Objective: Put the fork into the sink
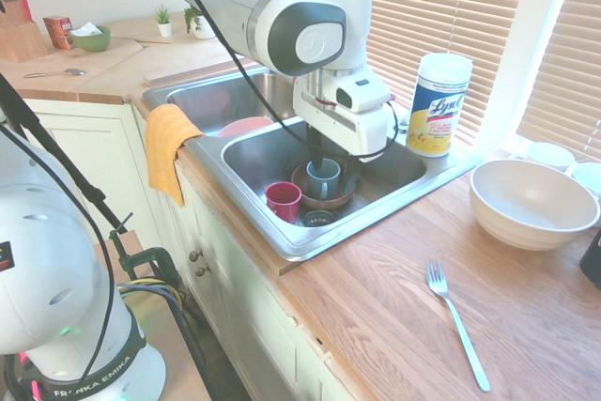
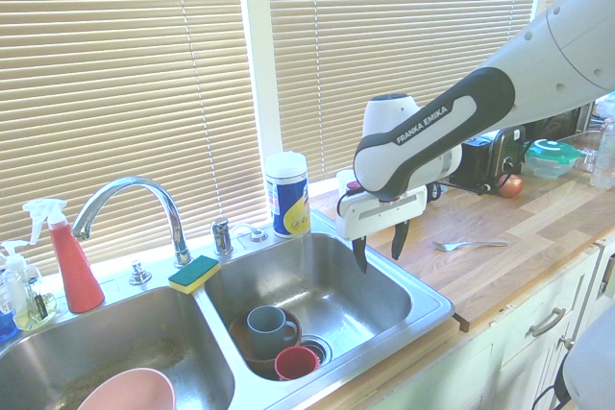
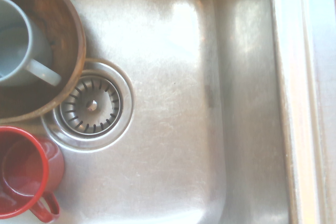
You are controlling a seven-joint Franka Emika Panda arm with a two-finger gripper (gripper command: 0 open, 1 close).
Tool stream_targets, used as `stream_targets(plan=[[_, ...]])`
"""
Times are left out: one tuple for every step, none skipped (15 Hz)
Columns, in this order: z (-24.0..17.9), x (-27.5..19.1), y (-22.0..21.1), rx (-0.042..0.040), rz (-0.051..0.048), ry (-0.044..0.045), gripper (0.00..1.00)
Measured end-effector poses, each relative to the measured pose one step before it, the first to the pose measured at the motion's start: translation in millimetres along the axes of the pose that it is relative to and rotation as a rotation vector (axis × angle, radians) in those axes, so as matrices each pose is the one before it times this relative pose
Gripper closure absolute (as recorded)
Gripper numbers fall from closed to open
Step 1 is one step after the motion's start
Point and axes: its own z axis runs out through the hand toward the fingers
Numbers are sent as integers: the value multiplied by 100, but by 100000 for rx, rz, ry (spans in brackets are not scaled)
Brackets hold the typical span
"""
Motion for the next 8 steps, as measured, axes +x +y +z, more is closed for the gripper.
stream_targets(plan=[[38,3,0,-61,6,-60,0],[-6,12,8,-23,-1211,-46,0],[-73,39,82,93,-4320,-679,0],[-180,-4,240,330,-5936,-1879,0],[-320,-32,494,-113,-6315,-2164,0],[-532,-51,783,-567,-6265,-1883,0],[-617,-164,1038,-711,-6588,-2060,0],[-597,-186,1279,-663,-6424,-1745,0]])
